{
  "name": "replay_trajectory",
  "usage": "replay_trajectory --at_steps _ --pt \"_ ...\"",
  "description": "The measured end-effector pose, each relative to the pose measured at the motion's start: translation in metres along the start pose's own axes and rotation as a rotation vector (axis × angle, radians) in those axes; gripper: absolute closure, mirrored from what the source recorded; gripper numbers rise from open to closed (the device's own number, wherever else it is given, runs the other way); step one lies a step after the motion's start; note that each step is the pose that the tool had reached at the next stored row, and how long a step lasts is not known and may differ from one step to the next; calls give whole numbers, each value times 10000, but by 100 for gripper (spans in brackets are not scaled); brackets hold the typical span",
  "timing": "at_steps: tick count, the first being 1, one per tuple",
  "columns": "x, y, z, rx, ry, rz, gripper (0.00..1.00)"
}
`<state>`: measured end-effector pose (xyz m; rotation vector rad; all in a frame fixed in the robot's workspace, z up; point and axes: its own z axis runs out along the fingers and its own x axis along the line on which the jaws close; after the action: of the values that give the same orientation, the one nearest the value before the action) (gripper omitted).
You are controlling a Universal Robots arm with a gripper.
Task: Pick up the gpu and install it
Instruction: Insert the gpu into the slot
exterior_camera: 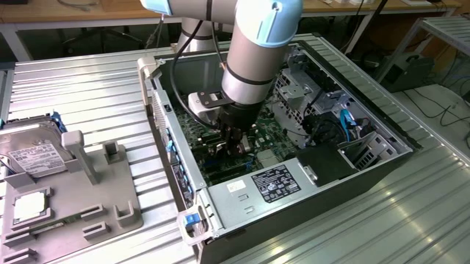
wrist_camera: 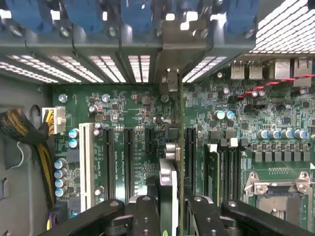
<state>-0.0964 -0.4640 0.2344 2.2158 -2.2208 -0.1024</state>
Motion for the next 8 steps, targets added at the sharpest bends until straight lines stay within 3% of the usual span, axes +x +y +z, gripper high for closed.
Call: replay_trajectory --at_steps 8 --pt "-2 -1 4 6 -20 -1 72"
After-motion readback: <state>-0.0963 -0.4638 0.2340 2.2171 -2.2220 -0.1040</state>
